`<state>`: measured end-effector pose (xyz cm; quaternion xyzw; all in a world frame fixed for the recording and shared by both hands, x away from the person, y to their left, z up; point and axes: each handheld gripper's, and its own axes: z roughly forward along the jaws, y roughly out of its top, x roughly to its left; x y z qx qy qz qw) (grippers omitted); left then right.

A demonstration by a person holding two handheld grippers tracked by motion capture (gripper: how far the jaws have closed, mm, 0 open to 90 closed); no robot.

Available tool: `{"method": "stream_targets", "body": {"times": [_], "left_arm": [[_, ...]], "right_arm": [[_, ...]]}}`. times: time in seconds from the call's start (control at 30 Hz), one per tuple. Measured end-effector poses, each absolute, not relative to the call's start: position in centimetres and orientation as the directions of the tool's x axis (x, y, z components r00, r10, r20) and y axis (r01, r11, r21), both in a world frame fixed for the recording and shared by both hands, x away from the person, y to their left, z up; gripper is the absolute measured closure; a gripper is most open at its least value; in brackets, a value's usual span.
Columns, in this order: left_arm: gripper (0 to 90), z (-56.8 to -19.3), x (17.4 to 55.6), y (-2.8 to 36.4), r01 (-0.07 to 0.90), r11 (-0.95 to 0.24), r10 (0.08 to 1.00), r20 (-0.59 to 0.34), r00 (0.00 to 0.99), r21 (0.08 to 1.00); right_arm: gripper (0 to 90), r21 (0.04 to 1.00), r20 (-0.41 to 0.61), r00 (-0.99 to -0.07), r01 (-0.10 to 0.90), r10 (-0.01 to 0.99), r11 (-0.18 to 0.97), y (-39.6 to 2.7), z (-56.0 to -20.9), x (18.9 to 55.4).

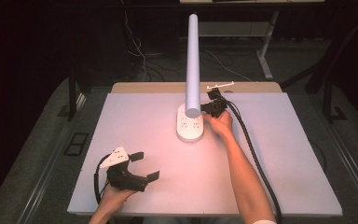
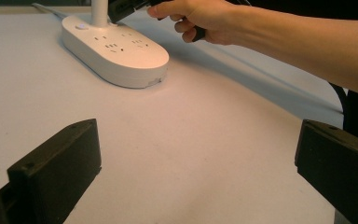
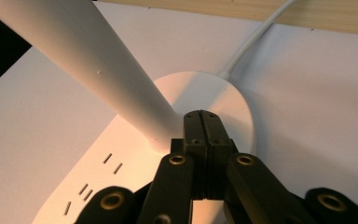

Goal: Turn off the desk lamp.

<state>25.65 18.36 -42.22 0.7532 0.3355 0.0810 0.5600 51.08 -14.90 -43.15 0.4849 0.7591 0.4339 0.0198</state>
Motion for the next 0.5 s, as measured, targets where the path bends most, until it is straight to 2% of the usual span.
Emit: {"method": "stream_targets", "body": {"times": [0.5], "left_arm": [[0.0, -42.18, 25.57, 18.28, 0.41, -0.156, 0.595, -0.246, 0.765, 0.899]], "right_arm": [[90.0, 0.69, 0.415, -0.525, 0.714, 0.743, 0.119, -15.14, -43.72, 50.72]]}}
